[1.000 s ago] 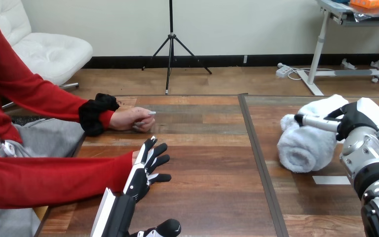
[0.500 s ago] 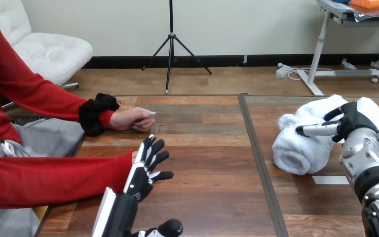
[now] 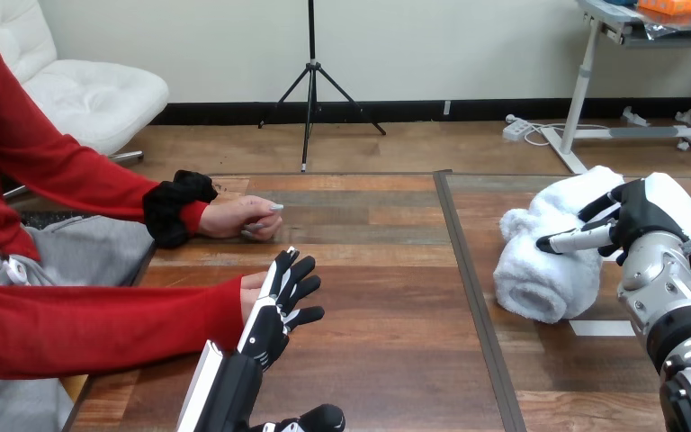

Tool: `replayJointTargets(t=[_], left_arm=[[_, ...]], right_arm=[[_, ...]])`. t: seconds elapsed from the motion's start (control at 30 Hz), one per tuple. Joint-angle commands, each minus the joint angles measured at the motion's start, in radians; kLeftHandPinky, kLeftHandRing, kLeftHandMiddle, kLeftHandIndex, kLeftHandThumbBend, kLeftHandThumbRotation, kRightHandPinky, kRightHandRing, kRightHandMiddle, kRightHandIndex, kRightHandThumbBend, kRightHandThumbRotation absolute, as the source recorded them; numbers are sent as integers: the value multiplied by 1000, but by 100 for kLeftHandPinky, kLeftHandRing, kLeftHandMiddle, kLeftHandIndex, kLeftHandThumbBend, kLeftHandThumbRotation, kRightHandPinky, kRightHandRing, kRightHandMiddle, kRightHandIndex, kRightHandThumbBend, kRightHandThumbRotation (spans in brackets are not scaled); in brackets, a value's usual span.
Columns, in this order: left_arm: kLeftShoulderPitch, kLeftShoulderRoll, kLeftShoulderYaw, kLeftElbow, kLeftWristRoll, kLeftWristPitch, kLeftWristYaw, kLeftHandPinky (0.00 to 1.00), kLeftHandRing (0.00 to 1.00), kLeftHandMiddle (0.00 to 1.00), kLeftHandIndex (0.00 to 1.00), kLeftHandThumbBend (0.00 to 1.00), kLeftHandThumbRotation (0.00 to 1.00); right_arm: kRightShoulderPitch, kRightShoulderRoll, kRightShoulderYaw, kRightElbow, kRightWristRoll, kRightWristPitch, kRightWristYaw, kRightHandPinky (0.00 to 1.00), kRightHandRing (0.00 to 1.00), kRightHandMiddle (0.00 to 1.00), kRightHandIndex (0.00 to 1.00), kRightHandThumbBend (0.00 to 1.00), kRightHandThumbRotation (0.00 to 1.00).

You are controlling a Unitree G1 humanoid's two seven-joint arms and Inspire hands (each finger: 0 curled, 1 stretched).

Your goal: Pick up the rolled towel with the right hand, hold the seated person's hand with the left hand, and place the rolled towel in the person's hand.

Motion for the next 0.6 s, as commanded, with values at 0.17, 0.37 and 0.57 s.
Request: replayJointTargets(t=[0.17,0.37,0.57], left_arm=[[-71,-7,5,-44,0,11,1,78,90,95,99,100,78],[-77,-3,-2,-44,-7,20,-7,77,90,95,99,100,78],[-83,-6,-4,-43,-11,21,-10,77,90,95,99,100,78]], right_arm=[[1,14,21,-14,-16,-6,21,38,43,51,56,95,0],[-2,13,15,-12,-9,14,46,35,42,52,59,93,0],[-8,13,32,-10,-23,40,87,34,46,59,69,92,15]])
